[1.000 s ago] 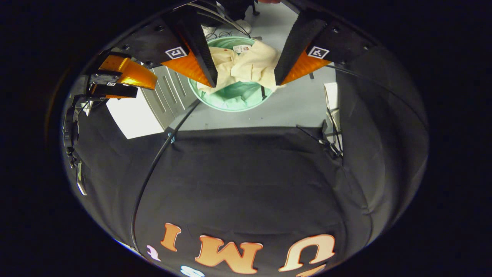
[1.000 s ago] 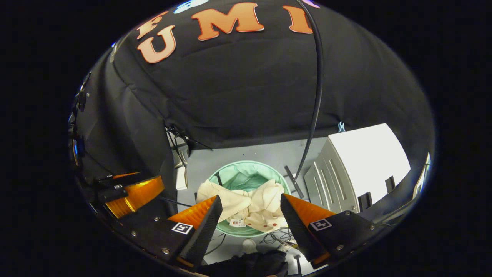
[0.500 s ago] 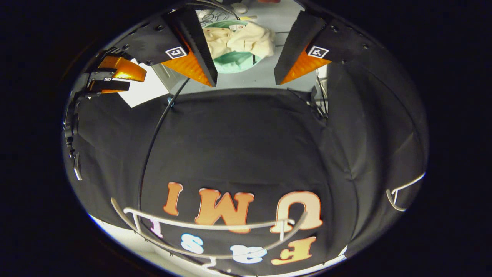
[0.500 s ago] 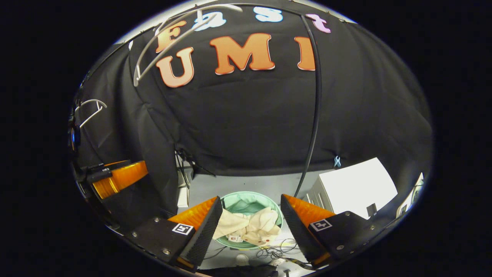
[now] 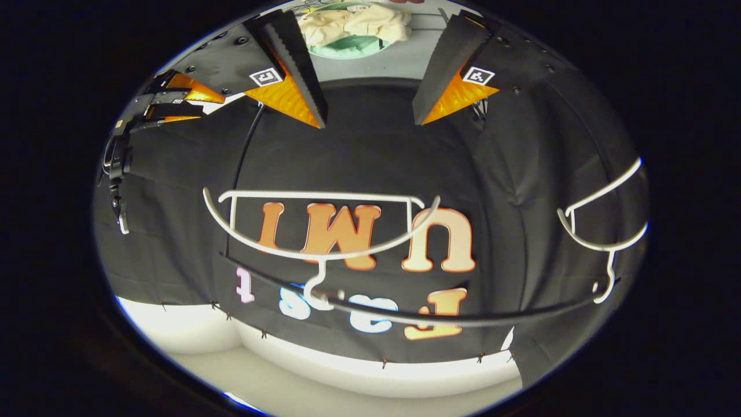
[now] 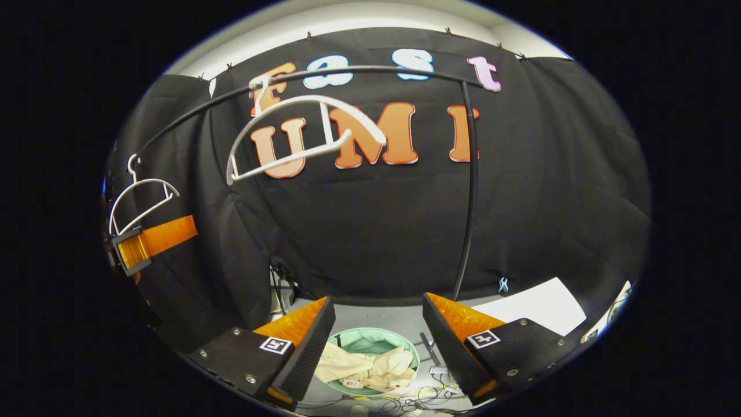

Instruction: Grasp the clothes on the hanger with both hands and then place them into the laundry hamper below.

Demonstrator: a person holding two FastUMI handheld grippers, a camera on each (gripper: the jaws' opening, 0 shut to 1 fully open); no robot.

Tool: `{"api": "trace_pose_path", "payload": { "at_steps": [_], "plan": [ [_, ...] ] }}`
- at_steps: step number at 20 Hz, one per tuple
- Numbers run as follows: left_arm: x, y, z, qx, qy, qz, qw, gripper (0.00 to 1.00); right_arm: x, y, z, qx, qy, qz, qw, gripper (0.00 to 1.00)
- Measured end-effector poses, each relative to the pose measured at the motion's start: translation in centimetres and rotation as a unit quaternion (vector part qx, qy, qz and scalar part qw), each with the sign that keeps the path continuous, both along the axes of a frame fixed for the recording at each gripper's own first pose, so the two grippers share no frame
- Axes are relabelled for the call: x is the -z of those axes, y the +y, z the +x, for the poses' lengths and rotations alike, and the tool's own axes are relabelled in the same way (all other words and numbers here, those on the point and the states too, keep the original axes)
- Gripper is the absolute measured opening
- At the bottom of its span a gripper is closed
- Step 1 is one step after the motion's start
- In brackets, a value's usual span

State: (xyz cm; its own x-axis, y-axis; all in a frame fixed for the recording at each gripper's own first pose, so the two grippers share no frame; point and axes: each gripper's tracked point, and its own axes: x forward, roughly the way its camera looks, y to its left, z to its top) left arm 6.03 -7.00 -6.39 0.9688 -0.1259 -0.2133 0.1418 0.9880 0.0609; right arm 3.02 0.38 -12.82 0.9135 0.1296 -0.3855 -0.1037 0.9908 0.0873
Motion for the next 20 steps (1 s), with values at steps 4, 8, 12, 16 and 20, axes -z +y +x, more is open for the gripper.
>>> {"api": "trace_pose_path", "payload": {
  "at_steps": [4, 8, 12, 16, 20],
  "plan": [
    [-5.5, 0.1, -0.6, -0.009, -0.067, -0.007, 0.998, 0.95, -4.9, -0.1, -0.6, 0.004, -0.052, -0.006, 0.999, 0.94],
    [-10.0, 0.1, -1.8, -0.003, -0.117, -0.013, 0.993, 0.94, -8.3, -0.9, -1.7, 0.013, -0.089, -0.008, 0.996, 0.94],
    [-13.2, 0.2, -2.8, -0.004, -0.151, -0.023, 0.988, 0.93, -10.9, -1.2, -2.0, 0.018, -0.114, -0.004, 0.993, 0.94],
    [-14.6, 0.9, -3.0, -0.014, -0.170, -0.027, 0.985, 0.96, -12.8, -1.6, -2.7, 0.024, -0.134, -0.007, 0.991, 0.94],
    [-13.9, 1.6, -3.2, -0.027, -0.167, -0.033, 0.985, 1.00, -14.5, -1.7, -3.4, 0.027, -0.151, 0.017, 0.988, 0.93]
  ]
}}
